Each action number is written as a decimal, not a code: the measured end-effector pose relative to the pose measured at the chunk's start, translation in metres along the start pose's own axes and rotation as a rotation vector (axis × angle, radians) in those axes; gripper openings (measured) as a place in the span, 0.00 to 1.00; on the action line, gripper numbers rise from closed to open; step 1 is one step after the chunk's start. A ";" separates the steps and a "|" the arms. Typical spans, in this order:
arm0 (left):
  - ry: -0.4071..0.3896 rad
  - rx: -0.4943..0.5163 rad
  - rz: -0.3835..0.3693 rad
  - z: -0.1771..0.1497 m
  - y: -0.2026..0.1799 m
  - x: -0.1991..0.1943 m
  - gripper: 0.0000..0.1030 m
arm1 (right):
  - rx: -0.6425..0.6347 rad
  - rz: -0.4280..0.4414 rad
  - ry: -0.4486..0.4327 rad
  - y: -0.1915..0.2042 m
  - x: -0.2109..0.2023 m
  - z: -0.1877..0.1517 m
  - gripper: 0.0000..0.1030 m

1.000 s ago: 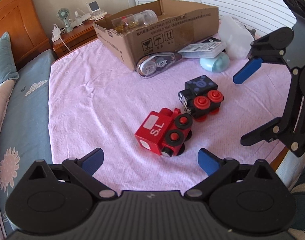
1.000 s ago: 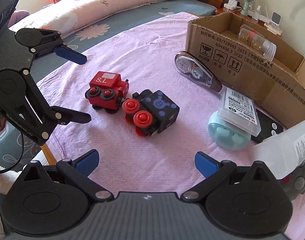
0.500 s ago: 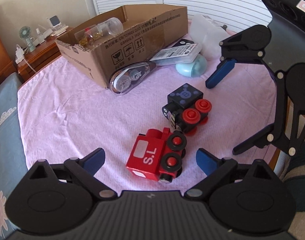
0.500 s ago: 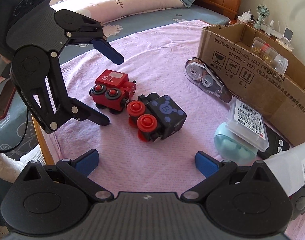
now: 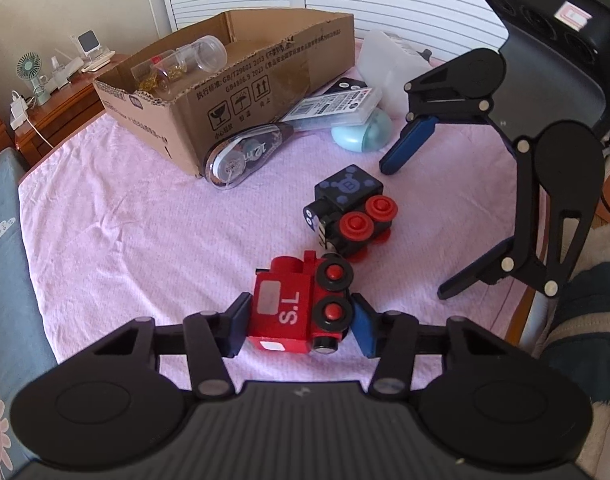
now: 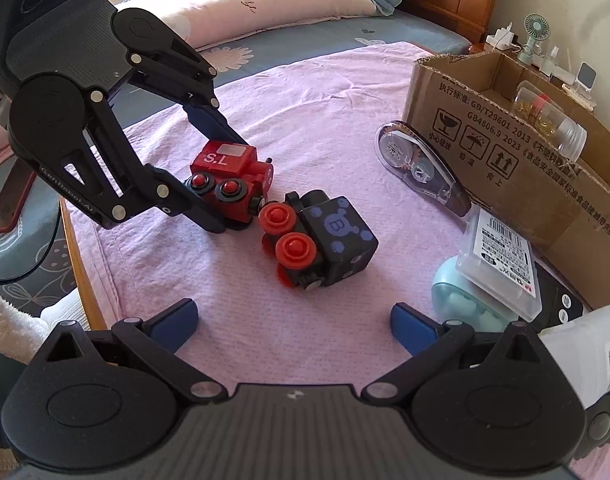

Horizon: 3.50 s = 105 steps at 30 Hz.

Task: Organize rigid objects
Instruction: 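Grasp the red S.L car with left gripper while right grasps black car, then carry both train cars over the box and open both grippers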

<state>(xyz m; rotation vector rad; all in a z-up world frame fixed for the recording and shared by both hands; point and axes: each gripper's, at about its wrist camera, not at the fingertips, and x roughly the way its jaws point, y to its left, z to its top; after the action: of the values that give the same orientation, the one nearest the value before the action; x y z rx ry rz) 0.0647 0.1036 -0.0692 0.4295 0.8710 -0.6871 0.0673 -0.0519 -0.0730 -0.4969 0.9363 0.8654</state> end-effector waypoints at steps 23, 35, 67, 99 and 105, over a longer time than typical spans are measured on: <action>-0.007 -0.182 0.047 -0.007 0.003 -0.002 0.47 | -0.034 -0.128 -0.043 0.014 0.008 0.031 0.56; 0.007 -0.292 0.144 -0.005 -0.021 -0.004 0.47 | 0.170 -0.220 0.001 0.021 -0.005 0.012 0.54; 0.004 -0.373 0.196 0.001 -0.019 0.002 0.47 | 0.210 -0.220 -0.049 0.010 -0.010 0.002 0.54; -0.063 -0.298 0.142 0.082 0.023 -0.039 0.47 | 0.221 -0.372 -0.220 -0.095 -0.109 0.057 0.54; -0.099 -0.282 0.171 0.119 0.043 -0.036 0.47 | 0.318 -0.422 -0.210 -0.156 -0.098 0.071 0.54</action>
<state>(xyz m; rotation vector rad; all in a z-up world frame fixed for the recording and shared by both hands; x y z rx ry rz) 0.1434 0.0758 0.0324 0.2114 0.8130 -0.4168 0.1994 -0.1328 0.0489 -0.3040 0.7218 0.3676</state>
